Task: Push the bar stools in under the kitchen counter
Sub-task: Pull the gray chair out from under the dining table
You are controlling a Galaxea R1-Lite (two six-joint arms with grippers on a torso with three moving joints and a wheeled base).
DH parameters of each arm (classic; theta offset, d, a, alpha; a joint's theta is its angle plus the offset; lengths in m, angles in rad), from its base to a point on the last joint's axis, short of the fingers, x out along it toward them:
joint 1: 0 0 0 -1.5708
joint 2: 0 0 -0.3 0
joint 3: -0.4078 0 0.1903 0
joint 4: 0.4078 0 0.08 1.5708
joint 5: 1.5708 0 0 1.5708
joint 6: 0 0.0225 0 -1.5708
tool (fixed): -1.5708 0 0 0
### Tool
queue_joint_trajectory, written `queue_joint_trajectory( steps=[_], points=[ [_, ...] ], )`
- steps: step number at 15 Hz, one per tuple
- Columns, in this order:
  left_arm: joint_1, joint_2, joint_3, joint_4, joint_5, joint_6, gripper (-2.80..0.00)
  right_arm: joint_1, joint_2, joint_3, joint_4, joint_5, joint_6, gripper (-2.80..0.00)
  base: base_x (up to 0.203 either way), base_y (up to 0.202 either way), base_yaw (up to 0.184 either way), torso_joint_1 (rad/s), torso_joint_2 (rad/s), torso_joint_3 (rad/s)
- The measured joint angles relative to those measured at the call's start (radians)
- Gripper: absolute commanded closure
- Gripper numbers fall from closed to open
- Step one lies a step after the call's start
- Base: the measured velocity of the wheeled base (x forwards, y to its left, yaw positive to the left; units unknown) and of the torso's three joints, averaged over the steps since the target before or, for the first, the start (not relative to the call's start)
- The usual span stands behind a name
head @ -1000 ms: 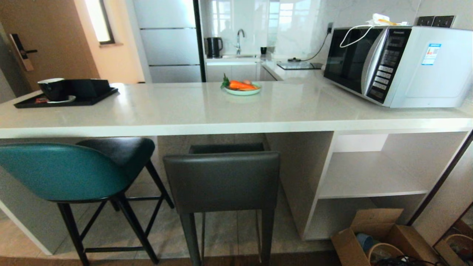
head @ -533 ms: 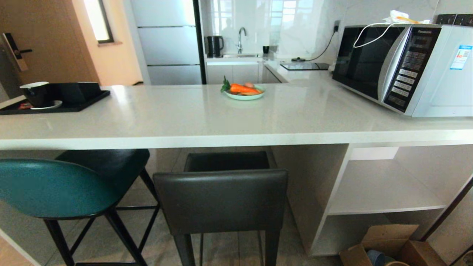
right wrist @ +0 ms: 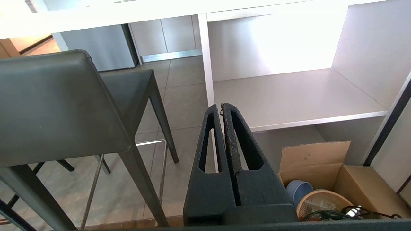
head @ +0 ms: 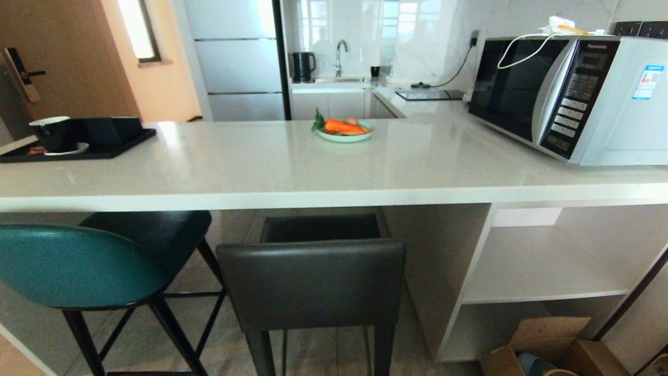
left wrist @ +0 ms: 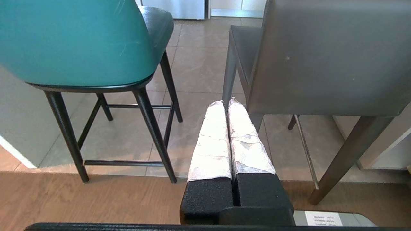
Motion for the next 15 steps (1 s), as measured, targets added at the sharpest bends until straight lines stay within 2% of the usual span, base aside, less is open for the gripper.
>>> queue_joint_trajectory(
  steps=[7, 15],
  points=[
    [0.0, 0.0, 0.0, 0.0, 0.0, 0.0, 0.0, 0.0, 0.0, 0.0, -0.001, 0.0, 0.0, 0.0, 0.0, 0.0, 0.0, -0.024, 0.05, 0.022],
    [0.0, 0.0, 0.0, 0.0, 0.0, 0.0, 0.0, 0.0, 0.0, 0.0, -0.001, 0.0, 0.0, 0.0, 0.0, 0.0, 0.0, -0.235, 0.43, 0.188]
  ],
)
